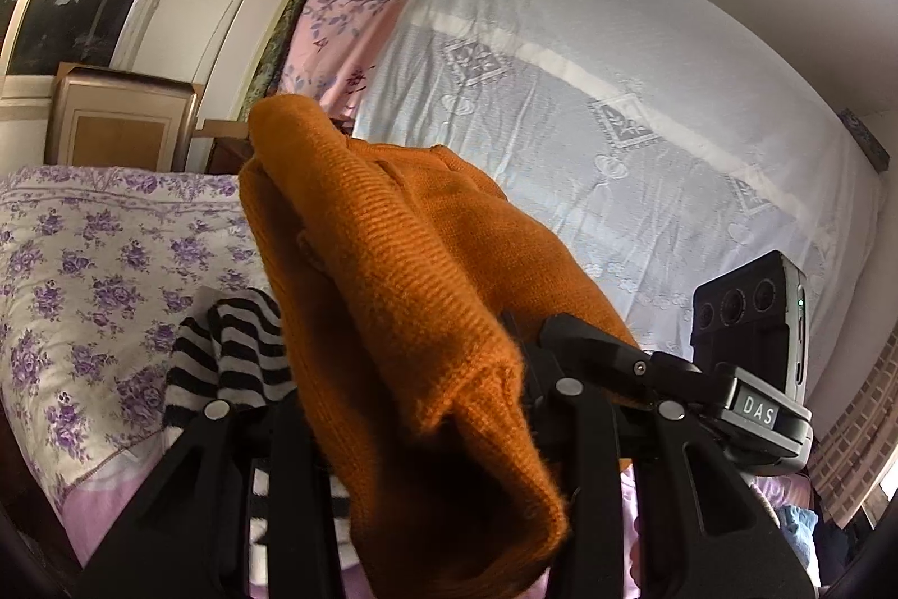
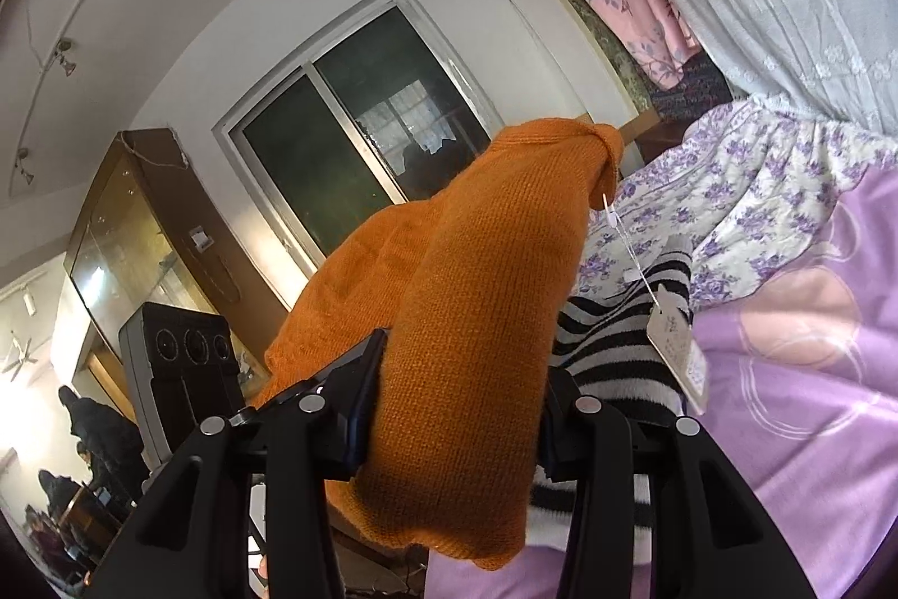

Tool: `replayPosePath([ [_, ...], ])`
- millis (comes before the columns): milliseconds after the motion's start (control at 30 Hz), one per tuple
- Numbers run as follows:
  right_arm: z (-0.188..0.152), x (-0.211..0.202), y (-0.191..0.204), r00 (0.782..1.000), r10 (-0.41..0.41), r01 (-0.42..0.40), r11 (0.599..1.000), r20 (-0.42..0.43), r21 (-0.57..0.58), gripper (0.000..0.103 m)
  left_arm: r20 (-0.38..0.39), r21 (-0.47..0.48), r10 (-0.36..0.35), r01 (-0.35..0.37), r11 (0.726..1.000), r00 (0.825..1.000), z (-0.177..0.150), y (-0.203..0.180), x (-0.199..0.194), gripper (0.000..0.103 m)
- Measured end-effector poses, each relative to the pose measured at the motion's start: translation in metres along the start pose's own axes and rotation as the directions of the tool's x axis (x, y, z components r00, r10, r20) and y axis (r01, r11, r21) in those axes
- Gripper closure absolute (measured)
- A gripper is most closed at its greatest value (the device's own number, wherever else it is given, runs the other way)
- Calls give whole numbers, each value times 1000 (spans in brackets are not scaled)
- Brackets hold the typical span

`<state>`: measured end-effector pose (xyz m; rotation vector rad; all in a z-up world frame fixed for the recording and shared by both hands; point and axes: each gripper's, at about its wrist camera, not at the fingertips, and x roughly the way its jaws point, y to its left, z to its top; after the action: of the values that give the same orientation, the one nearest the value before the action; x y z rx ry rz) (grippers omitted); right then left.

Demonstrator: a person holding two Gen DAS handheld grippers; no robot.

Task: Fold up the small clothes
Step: 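Carry the orange bundle over the striped stack and lower it with both tools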

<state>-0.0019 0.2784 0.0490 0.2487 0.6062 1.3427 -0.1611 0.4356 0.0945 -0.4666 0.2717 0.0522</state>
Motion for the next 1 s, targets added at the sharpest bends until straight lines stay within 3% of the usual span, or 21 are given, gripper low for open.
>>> replayPosePath([
  [300, -12, 34, -36, 999, -31, 32, 998, -5, 60, 58, -67, -51, -7, 4, 999, 998, -11, 38, 35, 67],
  [400, -22, 46, -49, 996, -82, 83, 994, -18, 67, 57, -106, -68, 8, -15, 998, 994, -23, 53, 50, 65],
  [500, -40, 62, -68, 989, -141, 143, 987, -31, 72, 54, -153, -103, 55, -71, 992, 987, -39, 70, 67, 53],
  [1000, -47, 59, -83, 998, -68, 68, 995, -5, 68, 52, -121, -71, 97, -106, 992, 988, -50, 64, 68, 48],
])
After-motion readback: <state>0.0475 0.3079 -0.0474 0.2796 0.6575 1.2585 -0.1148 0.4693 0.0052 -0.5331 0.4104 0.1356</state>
